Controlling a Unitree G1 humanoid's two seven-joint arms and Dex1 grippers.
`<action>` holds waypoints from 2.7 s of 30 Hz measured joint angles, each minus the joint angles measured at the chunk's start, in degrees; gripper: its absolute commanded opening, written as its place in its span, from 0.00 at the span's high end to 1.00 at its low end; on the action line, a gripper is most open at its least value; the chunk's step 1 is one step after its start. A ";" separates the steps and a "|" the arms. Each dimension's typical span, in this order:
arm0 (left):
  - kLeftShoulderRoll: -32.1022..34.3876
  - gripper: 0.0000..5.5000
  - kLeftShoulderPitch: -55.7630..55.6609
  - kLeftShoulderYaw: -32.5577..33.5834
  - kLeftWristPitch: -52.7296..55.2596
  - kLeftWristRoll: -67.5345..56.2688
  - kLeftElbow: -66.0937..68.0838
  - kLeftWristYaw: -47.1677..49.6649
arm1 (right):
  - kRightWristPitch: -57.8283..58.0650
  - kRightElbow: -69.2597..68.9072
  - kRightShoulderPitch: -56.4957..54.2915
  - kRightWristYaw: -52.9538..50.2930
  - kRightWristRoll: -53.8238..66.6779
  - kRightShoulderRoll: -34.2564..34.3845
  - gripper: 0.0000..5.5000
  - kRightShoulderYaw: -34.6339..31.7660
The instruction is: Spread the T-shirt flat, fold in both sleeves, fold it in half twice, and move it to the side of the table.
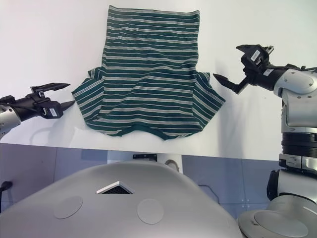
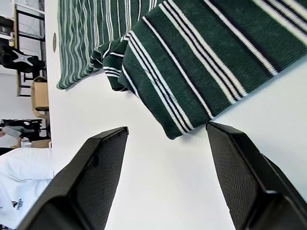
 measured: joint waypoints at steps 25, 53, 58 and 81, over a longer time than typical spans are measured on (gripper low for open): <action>-0.14 0.83 -5.99 -7.04 -3.18 -0.73 10.06 6.10 | -0.35 1.51 -0.39 0.06 -0.12 0.39 0.02 0.42; 5.44 0.77 -1.94 -7.12 3.39 2.50 -1.51 3.94 | -1.62 2.37 0.09 0.09 -1.59 0.96 0.02 1.70; 4.27 0.77 -2.93 -8.07 3.77 2.90 -1.79 4.18 | -1.62 2.46 0.08 0.11 -1.81 1.17 0.02 2.05; 1.91 0.99 -5.45 -11.29 6.31 -1.18 -10.79 -2.12 | -2.20 2.42 0.05 0.05 -1.86 2.31 0.02 2.50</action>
